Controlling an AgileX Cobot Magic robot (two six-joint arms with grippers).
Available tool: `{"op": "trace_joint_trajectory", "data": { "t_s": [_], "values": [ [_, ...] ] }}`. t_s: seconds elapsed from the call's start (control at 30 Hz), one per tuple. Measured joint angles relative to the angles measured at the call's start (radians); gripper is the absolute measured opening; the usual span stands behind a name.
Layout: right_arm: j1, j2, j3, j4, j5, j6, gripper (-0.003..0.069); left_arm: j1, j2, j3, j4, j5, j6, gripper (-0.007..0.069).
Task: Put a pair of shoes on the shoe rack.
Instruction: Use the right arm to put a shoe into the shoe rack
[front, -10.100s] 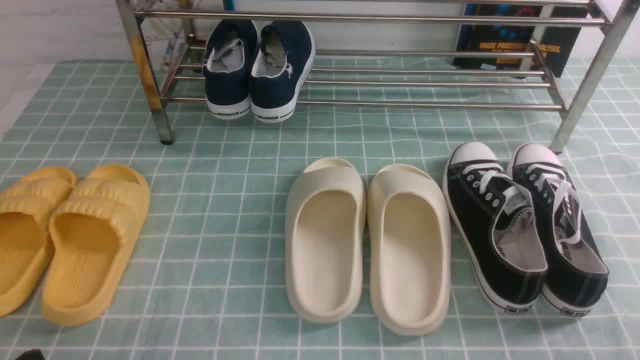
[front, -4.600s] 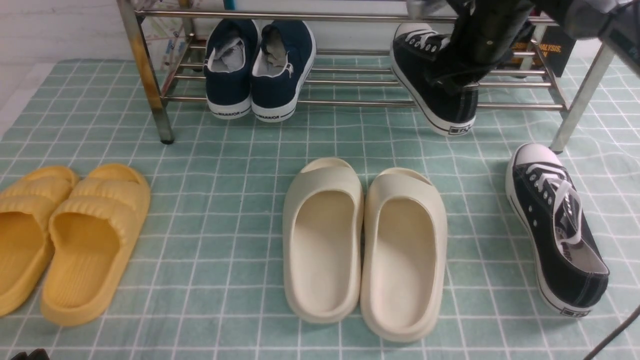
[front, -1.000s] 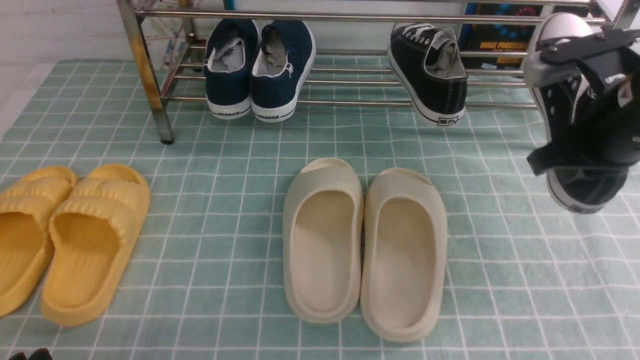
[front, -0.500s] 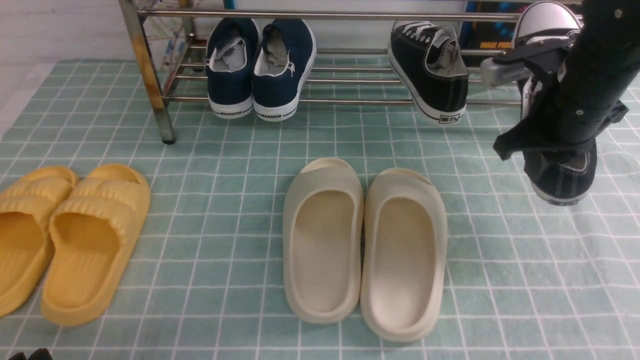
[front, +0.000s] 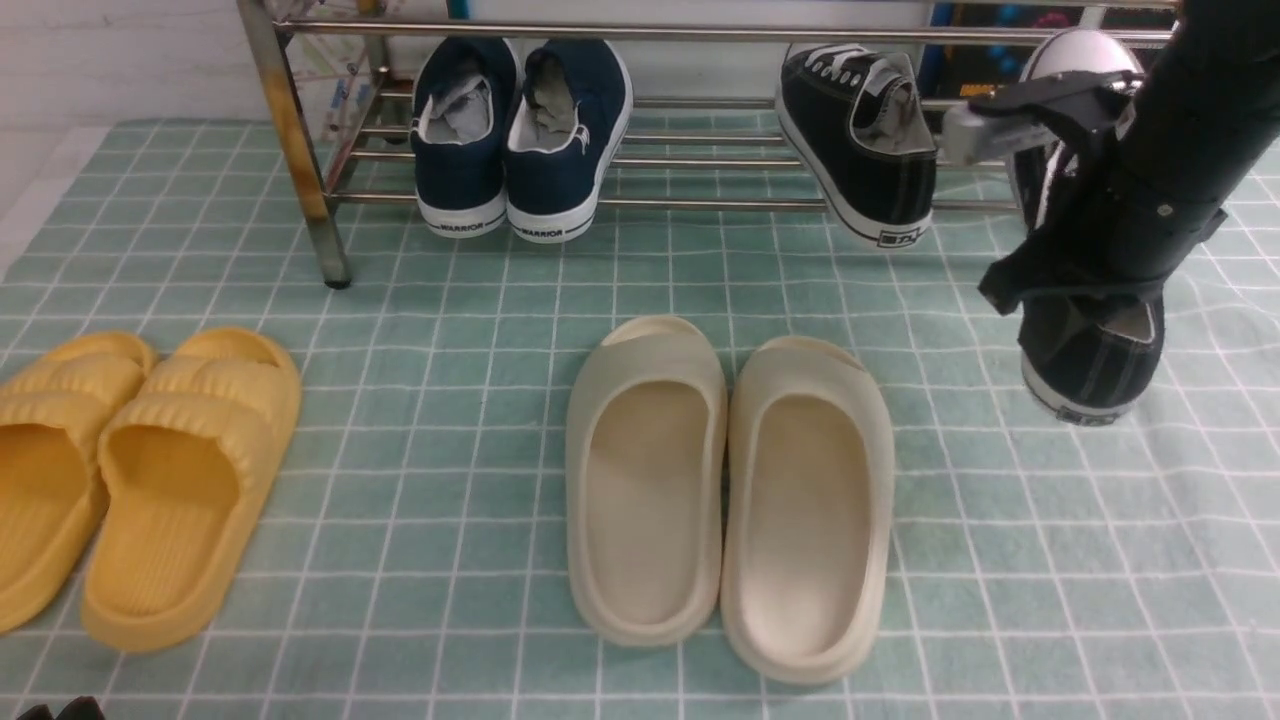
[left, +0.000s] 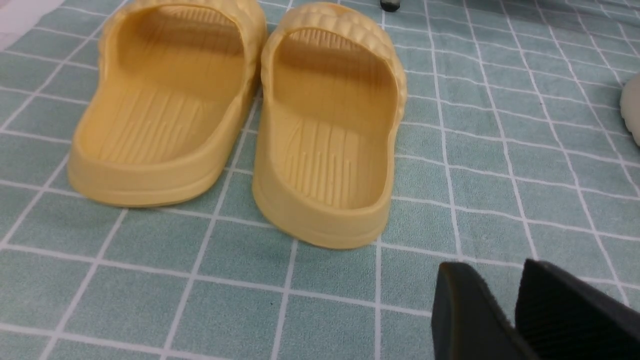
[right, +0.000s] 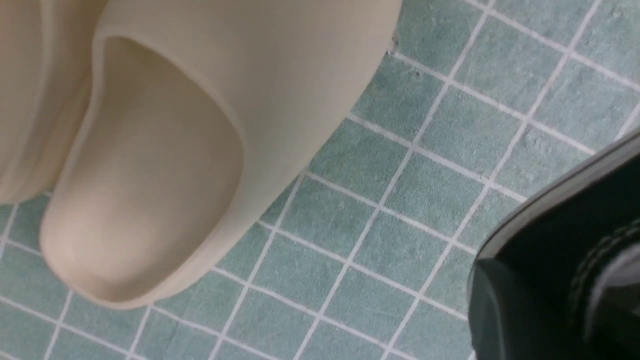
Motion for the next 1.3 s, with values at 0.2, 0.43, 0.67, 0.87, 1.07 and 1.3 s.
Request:
{"op": "trace_joint_trajectory", "data": {
  "t_s": [0.2, 0.43, 0.67, 0.87, 1.07, 1.3],
  "values": [
    [0.003, -0.067, 0.009, 0.025, 0.029, -0.002, 0.0023, 0.000, 0.000, 0.000, 0.000, 0.000, 0.000, 0.0187],
    [0.000, -0.118, 0.002, -0.010, 0.031, -0.002, 0.0023, 0.000, 0.000, 0.000, 0.000, 0.000, 0.000, 0.0195],
    [0.000, -0.039, 0.002, -0.087, -0.024, -0.002, 0.0024, 0.000, 0.000, 0.000, 0.000, 0.000, 0.000, 0.0200],
    [0.000, 0.026, 0.001, -0.124, -0.135, -0.002, 0.0024, 0.000, 0.000, 0.000, 0.000, 0.000, 0.000, 0.0206],
    [-0.005, 0.124, -0.100, -0.172, -0.176, -0.003, 0.0024, 0.000, 0.000, 0.000, 0.000, 0.000, 0.000, 0.0207],
    [-0.055, 0.280, -0.347, -0.175, -0.143, -0.010, 0.0024, 0.000, 0.000, 0.000, 0.000, 0.000, 0.000, 0.0216]
  ]
}}
